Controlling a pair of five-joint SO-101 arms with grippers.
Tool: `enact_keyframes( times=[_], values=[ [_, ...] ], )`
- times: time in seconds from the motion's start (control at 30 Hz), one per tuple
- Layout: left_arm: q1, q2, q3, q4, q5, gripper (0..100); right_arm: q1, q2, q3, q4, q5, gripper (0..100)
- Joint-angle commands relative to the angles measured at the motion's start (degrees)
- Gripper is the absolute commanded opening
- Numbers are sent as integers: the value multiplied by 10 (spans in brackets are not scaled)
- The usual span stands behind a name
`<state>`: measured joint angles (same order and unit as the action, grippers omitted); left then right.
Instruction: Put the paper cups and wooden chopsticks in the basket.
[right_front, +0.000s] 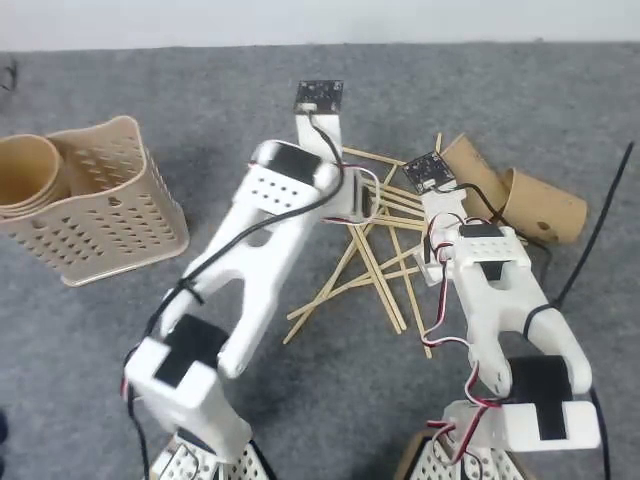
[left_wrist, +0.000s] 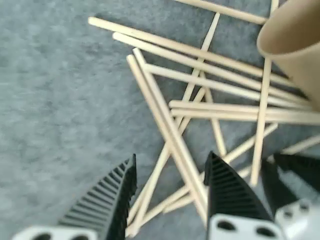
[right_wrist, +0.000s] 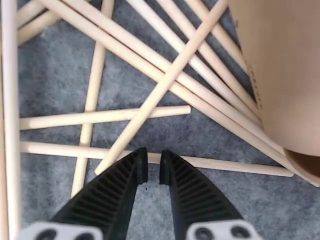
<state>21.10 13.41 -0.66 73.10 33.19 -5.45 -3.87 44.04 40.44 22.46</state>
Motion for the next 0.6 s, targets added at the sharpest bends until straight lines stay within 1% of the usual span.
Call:
enact_keyframes(
  times=[0.0, 0.17, 0.3, 0.57],
  values=[
    [19, 25, -2, -55, 49, 210, -13, 3, 2, -7, 7, 58],
    [21, 91, 6, -100, 88, 210, -13, 3, 2, -7, 7, 57],
    [23, 127, 3, -100, 95, 210, -9, -2, 2, -5, 7, 56],
    [22, 133, 1, -99, 95, 209, -9, -3, 2, -3, 7, 55]
  ],
)
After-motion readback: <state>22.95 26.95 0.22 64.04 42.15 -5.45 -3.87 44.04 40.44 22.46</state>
